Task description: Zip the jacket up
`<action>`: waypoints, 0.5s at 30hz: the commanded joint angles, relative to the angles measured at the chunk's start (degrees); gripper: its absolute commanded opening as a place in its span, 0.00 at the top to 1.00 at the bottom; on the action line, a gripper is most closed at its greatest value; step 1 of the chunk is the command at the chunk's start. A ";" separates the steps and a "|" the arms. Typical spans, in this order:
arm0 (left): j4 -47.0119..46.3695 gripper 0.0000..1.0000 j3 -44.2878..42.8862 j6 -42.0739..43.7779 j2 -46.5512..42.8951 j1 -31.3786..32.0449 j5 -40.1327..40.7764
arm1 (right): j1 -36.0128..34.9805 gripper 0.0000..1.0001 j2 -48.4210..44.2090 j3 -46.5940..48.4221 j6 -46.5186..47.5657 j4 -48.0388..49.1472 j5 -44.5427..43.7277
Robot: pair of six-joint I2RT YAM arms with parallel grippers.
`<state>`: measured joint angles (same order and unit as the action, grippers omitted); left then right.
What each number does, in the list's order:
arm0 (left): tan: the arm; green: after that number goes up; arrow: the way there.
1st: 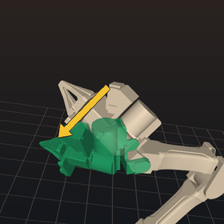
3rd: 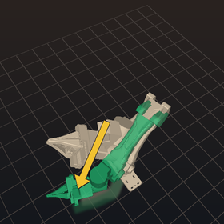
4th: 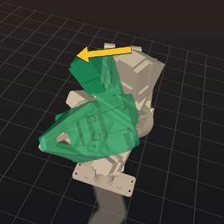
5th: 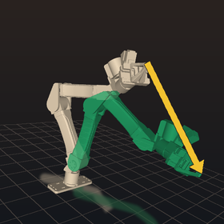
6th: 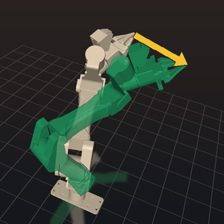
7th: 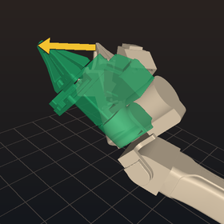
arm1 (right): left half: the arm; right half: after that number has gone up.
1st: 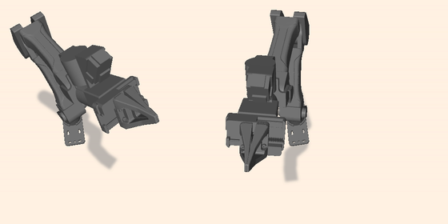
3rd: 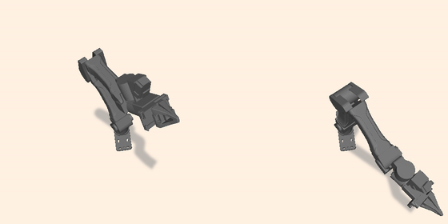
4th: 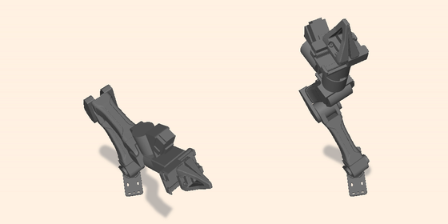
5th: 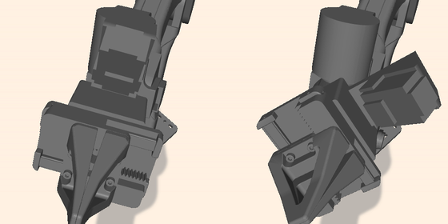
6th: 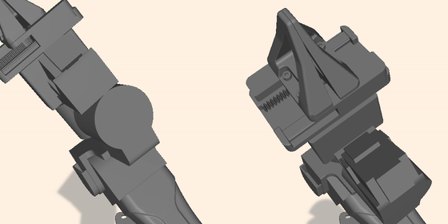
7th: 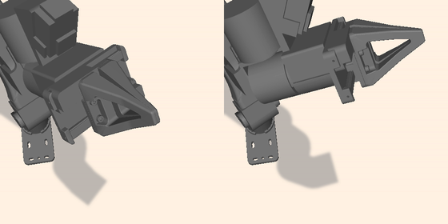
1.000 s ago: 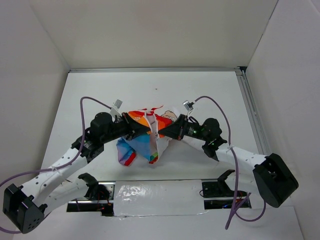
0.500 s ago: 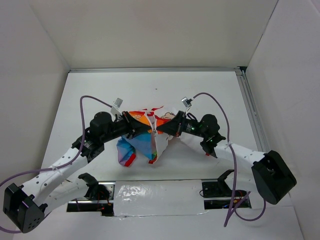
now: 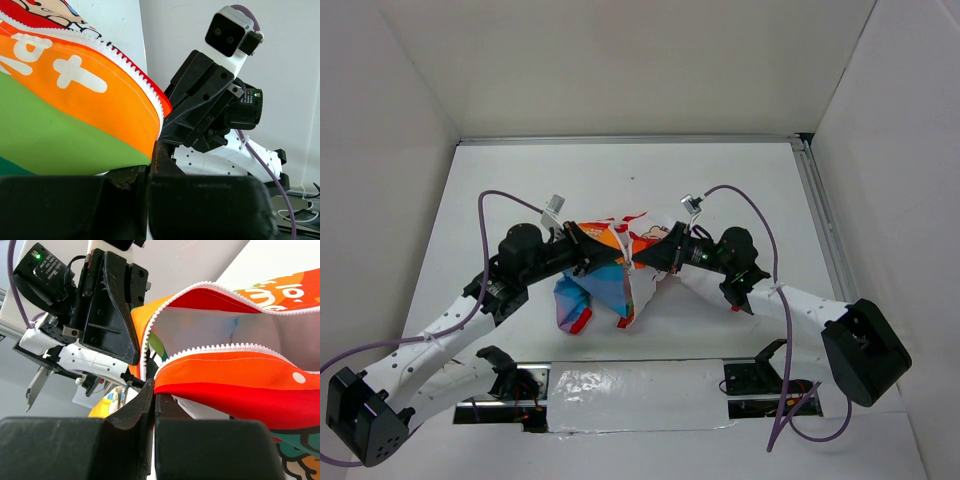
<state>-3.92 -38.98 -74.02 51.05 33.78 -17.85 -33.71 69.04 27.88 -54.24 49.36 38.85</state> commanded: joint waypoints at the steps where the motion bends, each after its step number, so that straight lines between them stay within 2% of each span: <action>1: -4.07 1.00 0.75 -0.95 -1.12 -0.29 0.09 | 0.05 1.00 -0.65 2.09 -0.17 4.43 1.40; 15: -4.51 1.00 1.80 -1.48 -2.44 -0.29 0.18 | -0.30 1.00 -1.54 2.27 0.27 4.51 1.32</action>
<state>-4.56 -37.60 -74.32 49.80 33.78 -17.17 -33.71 69.01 27.88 -54.37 49.95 39.83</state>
